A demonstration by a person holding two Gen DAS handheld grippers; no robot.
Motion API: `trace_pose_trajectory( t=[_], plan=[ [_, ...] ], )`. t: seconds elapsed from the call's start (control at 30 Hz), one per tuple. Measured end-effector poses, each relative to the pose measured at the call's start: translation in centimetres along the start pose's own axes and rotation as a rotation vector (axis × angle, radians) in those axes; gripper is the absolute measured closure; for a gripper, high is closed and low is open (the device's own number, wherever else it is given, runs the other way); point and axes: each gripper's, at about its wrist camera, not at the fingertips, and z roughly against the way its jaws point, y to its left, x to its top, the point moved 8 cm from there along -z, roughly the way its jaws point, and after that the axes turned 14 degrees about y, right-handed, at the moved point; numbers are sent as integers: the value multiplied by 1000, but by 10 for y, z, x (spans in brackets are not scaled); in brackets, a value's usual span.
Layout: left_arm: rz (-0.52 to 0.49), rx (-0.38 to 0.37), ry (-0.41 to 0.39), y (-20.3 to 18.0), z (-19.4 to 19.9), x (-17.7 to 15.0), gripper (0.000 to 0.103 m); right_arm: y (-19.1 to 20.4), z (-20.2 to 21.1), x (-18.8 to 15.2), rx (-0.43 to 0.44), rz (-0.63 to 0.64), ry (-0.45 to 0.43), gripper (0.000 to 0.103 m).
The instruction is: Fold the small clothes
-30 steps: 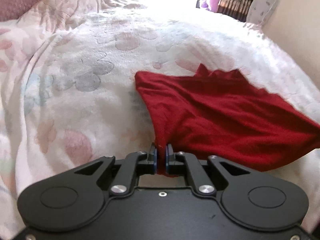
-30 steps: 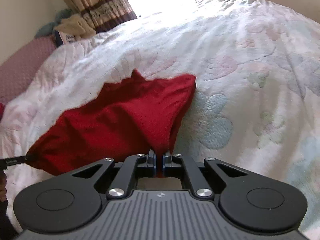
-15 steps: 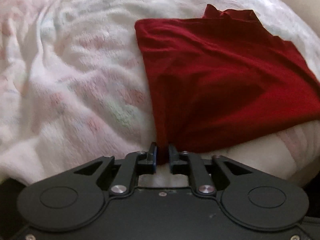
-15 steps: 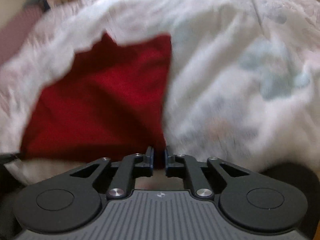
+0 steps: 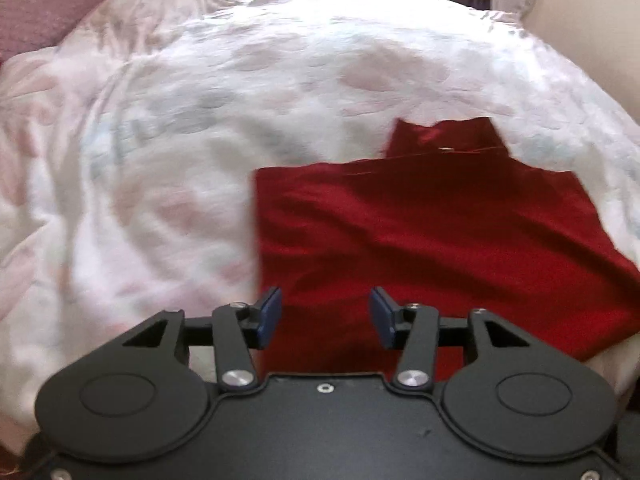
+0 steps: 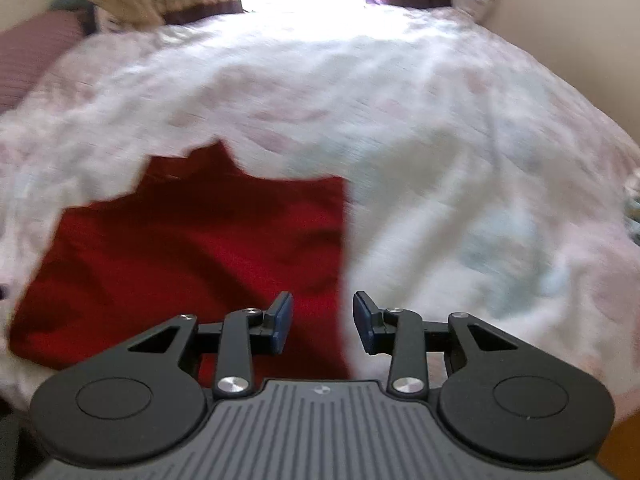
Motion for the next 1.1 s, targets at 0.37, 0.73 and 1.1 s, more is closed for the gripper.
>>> trace_pose_trajectory(
  t=[0.37, 0.73, 1.1],
  plan=[
    [135, 87, 198, 12, -72, -26, 49, 17, -90, -28, 14, -1, 198, 82],
    [-10, 111, 16, -34, -34, 32, 51, 45, -67, 6, 15, 41, 117, 80],
    [54, 167, 165, 10, -87, 33, 45, 8, -128, 30, -99, -20, 161, 81]
  ],
)
